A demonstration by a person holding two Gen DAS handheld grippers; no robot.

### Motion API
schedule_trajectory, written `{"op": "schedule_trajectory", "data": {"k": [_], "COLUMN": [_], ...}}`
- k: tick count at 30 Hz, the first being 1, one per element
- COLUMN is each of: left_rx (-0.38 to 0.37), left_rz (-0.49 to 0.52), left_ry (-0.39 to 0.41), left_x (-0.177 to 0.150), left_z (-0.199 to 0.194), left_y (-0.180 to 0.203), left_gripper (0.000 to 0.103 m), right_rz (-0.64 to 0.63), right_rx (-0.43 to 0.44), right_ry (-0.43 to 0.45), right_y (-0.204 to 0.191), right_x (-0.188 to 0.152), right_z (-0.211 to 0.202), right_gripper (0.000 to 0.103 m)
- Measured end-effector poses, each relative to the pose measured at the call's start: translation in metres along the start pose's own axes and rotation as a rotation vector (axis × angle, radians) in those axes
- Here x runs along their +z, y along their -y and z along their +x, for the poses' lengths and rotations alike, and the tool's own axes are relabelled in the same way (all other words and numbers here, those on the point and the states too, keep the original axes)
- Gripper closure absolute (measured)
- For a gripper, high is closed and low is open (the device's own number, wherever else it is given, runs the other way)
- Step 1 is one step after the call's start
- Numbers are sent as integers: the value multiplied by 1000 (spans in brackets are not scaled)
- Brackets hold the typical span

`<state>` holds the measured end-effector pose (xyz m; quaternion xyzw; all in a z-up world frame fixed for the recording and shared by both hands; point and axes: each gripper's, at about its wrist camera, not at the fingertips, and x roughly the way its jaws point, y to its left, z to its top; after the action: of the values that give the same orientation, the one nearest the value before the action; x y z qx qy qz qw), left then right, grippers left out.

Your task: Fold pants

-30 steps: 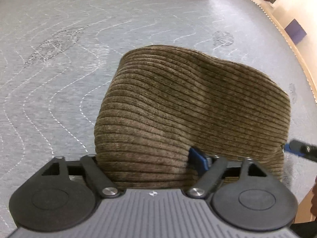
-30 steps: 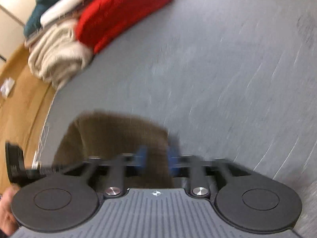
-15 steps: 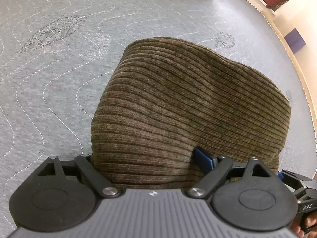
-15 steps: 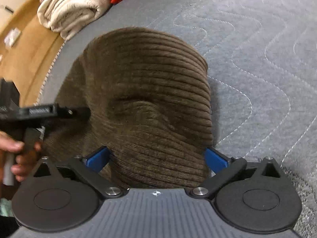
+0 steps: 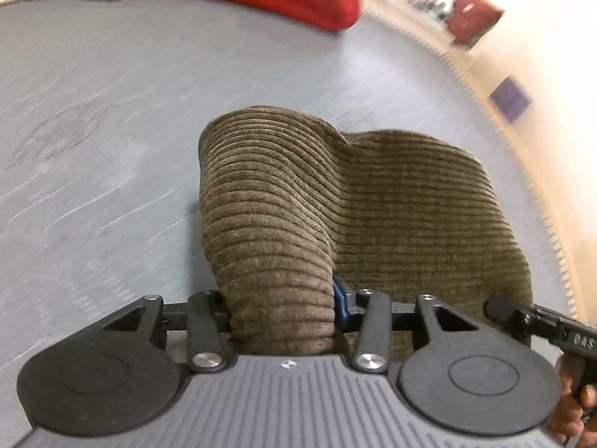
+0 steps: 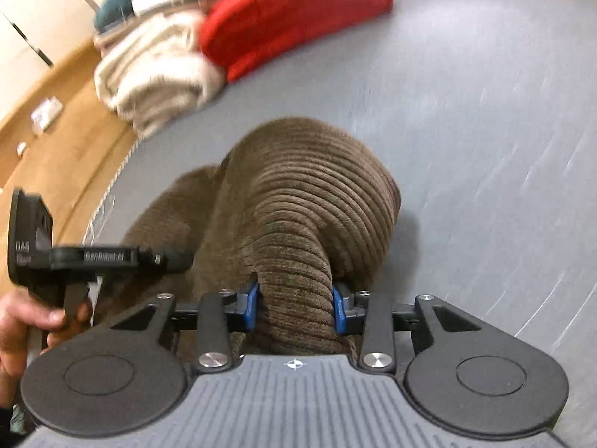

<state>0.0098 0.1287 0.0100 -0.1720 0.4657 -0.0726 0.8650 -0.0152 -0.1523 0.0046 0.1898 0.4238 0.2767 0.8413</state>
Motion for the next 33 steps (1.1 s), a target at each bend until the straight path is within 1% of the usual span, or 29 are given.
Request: {"op": "schedule_trajectory", "data": {"k": [3, 7, 8, 9, 10, 11, 12, 13, 14, 15, 16, 17, 18, 19, 20, 21, 22, 23, 24, 25, 26, 27, 28, 29, 30, 33], "left_rx": [-54, -121, -123, -102, -57, 58, 253, 356, 368, 319, 262, 204, 165, 138, 117, 105, 111, 149, 195, 225, 248, 257, 261, 258, 253, 265], "left_rz": [33, 47, 41, 26, 13, 10, 43, 86, 117, 115, 107, 110, 128, 157, 193, 228, 273, 326, 382, 441, 493, 518, 519, 509, 499, 504], "left_ry": [78, 147, 148, 131, 119, 118, 118, 131, 162, 178, 180, 178, 172, 165, 149, 122, 62, -51, -164, -228, -277, -273, -266, -254, -231, -146], "left_x": [6, 13, 16, 20, 22, 23, 23, 22, 21, 21, 21, 20, 19, 17, 14, 10, 4, -6, -22, -36, -47, -50, -48, -45, -40, -34], "left_z": [3, 2, 6, 12, 17, 20, 24, 26, 23, 19, 16, 13, 12, 12, 12, 15, 23, 38, 55, 67, 76, 76, 75, 71, 65, 40], "left_y": [31, 67, 72, 76, 77, 80, 87, 93, 99, 103, 107, 111, 115, 119, 125, 131, 138, 140, 140, 141, 142, 146, 150, 151, 153, 158], "left_gripper": [54, 54, 52, 44, 36, 34, 35, 35, 35, 36, 36, 36, 37, 40, 42, 47, 48, 48, 48, 44, 42, 42, 42, 42, 40, 41], "right_rz": [-64, -137, -148, -160, -170, -171, -164, -141, -100, -64, -24, -4, -12, -40, -67, -81, -76, -65, -58, -64, -101, -155, -196, -204, -197, -127], "right_rx": [-39, -90, -97, -107, -135, -192, -273, -397, -520, -553, -526, -473, -433, -393, -362, -348, -345, -342, -343, -362, -369, -379, -400, -414, -413, -370], "right_ry": [92, 189, 198, 200, 199, 203, 216, 228, 228, 231, 240, 239, 235, 228, 215, 190, 143, 68, -45, -161, -176, -175, -181, -174, -153, -44], "right_y": [12, 31, 38, 47, 55, 64, 70, 77, 86, 92, 98, 101, 98, 95, 94, 96, 99, 105, 112, 119, 120, 115, 109, 104, 103, 98], "right_x": [20, 47, 53, 59, 63, 66, 69, 71, 72, 73, 73, 73, 73, 72, 69, 66, 63, 60, 53, 42, 36, 34, 36, 40, 36, 47], "right_z": [-27, -49, -53, -56, -54, -49, -44, -40, -36, -36, -39, -42, -41, -41, -42, -41, -35, -27, -13, 3, 7, 8, 8, 8, 1, -7], "right_gripper": [64, 64, 63, 61, 58, 53, 51, 51, 51, 51, 51, 51, 51, 51, 53, 54, 54, 54, 54, 53, 53, 54, 54, 54, 54, 54]}}
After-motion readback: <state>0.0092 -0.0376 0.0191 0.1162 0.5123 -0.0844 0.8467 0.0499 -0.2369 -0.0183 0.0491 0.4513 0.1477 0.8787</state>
